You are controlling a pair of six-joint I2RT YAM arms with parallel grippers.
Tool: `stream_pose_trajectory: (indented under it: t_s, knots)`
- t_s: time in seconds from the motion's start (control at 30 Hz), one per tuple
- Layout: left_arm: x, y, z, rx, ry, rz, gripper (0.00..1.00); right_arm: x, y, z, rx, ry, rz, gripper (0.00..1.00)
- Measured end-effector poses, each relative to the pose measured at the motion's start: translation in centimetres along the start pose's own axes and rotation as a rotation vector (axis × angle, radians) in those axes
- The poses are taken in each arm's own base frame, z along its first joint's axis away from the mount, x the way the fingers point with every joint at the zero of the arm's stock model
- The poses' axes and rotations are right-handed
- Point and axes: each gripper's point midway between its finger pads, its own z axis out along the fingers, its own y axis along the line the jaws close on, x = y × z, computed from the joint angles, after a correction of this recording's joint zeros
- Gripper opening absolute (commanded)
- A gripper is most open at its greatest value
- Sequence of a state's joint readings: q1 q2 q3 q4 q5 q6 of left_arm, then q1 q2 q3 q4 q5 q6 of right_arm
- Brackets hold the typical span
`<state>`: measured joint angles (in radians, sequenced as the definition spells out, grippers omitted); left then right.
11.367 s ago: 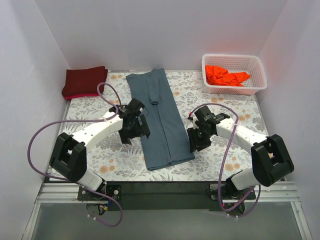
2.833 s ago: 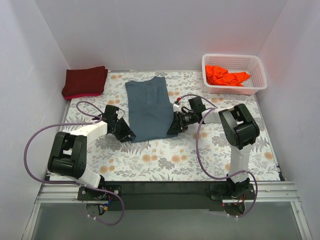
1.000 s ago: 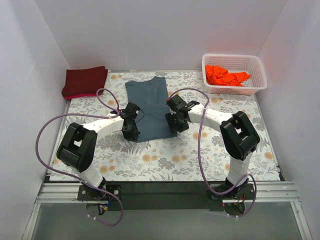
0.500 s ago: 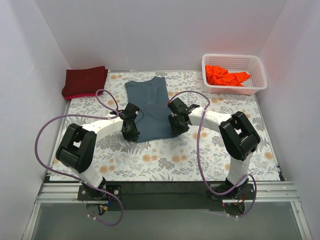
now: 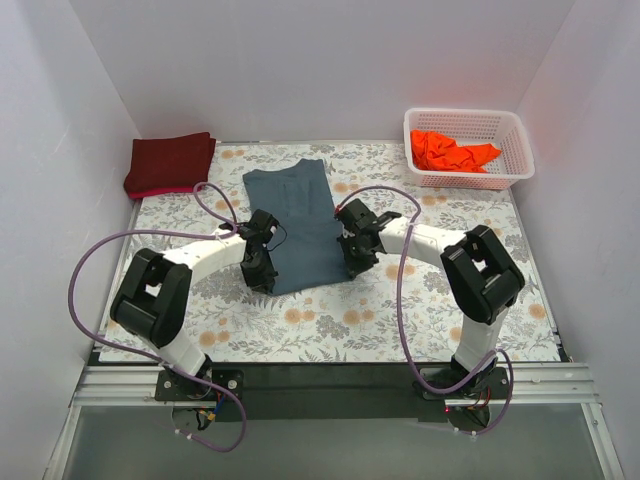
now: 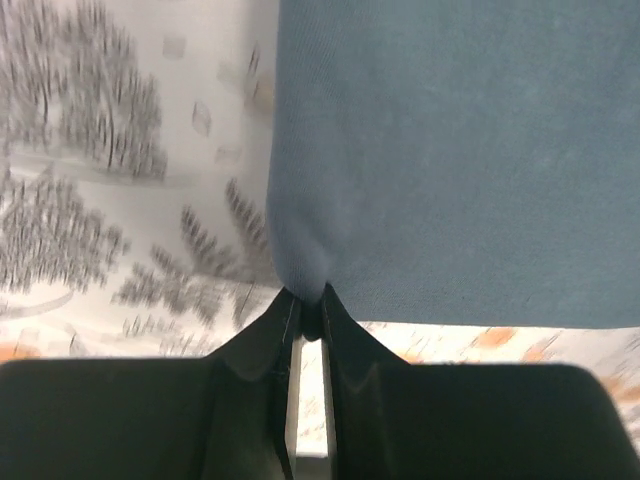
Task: Fold and stack the t-shirts
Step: Fold the tshirt
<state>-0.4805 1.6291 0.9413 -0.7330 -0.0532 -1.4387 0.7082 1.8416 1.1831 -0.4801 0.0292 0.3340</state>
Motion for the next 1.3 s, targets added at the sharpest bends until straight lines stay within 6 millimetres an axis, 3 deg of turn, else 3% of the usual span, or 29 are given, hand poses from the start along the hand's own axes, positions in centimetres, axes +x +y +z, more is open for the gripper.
stream_pose_trajectory:
  t_s: [0.13, 0.33, 0.43, 0.5, 0.6, 0.8, 1.03, 1.3]
  knots:
    - [3.2, 1.2, -1.7, -0.021, 0.117, 0.04, 0.0, 4.2, 0.1, -1.5, -0.052, 0.118, -0.033, 0.01]
    - [10.4, 1.2, -7.7, 0.124, 0.285, 0.097, 0.0, 14.7, 0.1, -6.9, -0.138, 0.428, -0.068, 0.01]
    - [12.6, 1.0, -11.1, 0.235, 0.334, 0.08, 0.0, 16.0, 0.7, -10.3, -0.184, 0.482, -0.07, 0.01]
    - [12.9, 0.8, -12.5, 0.284, 0.332, 0.064, 0.0, 15.1, 0.9, -12.1, -0.183, 0.484, -0.085, 0.01]
    - [12.6, 0.6, -13.3, 0.272, 0.338, 0.05, 0.0, 11.8, 1.2, -13.5, -0.169, 0.428, -0.109, 0.01]
    - [9.3, -1.0, -13.5, 0.193, 0.284, 0.042, 0.0, 5.3, 0.7, -14.9, -0.123, 0.319, -0.088, 0.01]
    - [4.1, -3.2, -15.1, 0.189, 0.135, 0.036, 0.0, 2.0, 0.2, -15.0, -0.074, 0.287, -0.078, 0.01]
    - [1.9, -3.2, -14.2, 0.165, 0.12, 0.01, 0.0, -2.1, 0.2, -14.9, -0.045, 0.215, -0.08, 0.01]
